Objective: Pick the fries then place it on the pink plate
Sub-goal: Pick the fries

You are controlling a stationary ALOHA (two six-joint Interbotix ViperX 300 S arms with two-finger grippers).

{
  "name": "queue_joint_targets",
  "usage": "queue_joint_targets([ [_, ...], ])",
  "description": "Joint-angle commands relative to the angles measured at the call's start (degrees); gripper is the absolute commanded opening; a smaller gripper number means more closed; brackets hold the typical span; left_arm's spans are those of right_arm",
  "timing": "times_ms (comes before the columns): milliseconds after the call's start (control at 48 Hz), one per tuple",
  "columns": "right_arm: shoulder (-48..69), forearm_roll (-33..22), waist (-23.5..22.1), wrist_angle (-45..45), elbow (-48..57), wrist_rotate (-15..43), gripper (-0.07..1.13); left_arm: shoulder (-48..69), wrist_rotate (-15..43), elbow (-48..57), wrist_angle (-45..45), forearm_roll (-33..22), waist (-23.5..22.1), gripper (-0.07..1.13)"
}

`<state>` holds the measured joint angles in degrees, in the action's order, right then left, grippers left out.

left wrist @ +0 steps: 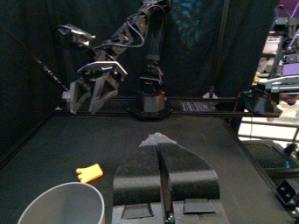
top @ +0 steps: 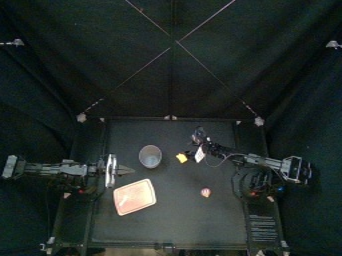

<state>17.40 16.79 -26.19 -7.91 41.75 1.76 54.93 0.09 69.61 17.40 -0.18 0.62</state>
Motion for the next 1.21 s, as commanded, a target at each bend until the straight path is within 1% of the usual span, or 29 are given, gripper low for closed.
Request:
queue_joint_targets([
  [21,-2.46,0.26,-1.85,-6.5,-4.04,0.18,1.06,-0.26,0.0,-0.44,0.35,0.0,0.0,0.03],
  [208,-9.05,-0.18,-2.99,-14.33,-8.09,0.18,1.06,-0.26,0.0,0.18,0.18,0.0,0.09,0.03],
  [292,-12.83,-0.97,-3.69,-20.3,-10.9,0.35,1.06,-0.26,0.0,0.26,0.18,0.0,0.09,0.03],
  [417,-18.19,-3.52,-3.69,-27.25,-15.38,1.85,1.06,-0.26,0.0,0.35,0.0,0.0,0.18,0.03],
  [500,-21.53,-6.24,-3.34,-29.79,-18.11,4.66,1.06,-0.35,0.0,0.62,0.09,0.0,0.44,0.03],
  [604,-24.87,-12.39,-2.9,-30.5,-20.65,11.25,1.06,-0.35,0.0,0.62,0.09,0.0,0.7,0.03],
  [688,-26.63,-17.93,-1.32,-31.2,-21.97,17.31,1.06,-0.26,0.0,0.79,0.0,0.0,0.79,0.03],
  [792,-28.21,-21.88,0.7,-31.38,-22.94,23.29,1.06,-0.26,0.0,0.88,-0.35,0.0,0.79,0.03],
  [896,-29.09,-22.5,2.46,-30.76,-22.94,26.63,1.06,-0.26,0.0,1.23,-0.35,0.0,1.23,0.03],
  [1104,-29.62,-20.57,4.75,-28.48,-22.41,27.51,1.06,-0.35,0.0,2.11,-0.35,0.0,1.67,0.03],
  [1208,-30.59,-20.74,4.75,-28.12,-22.32,28.65,1.06,-0.35,0.0,2.29,-0.35,0.0,1.67,0.03],
])
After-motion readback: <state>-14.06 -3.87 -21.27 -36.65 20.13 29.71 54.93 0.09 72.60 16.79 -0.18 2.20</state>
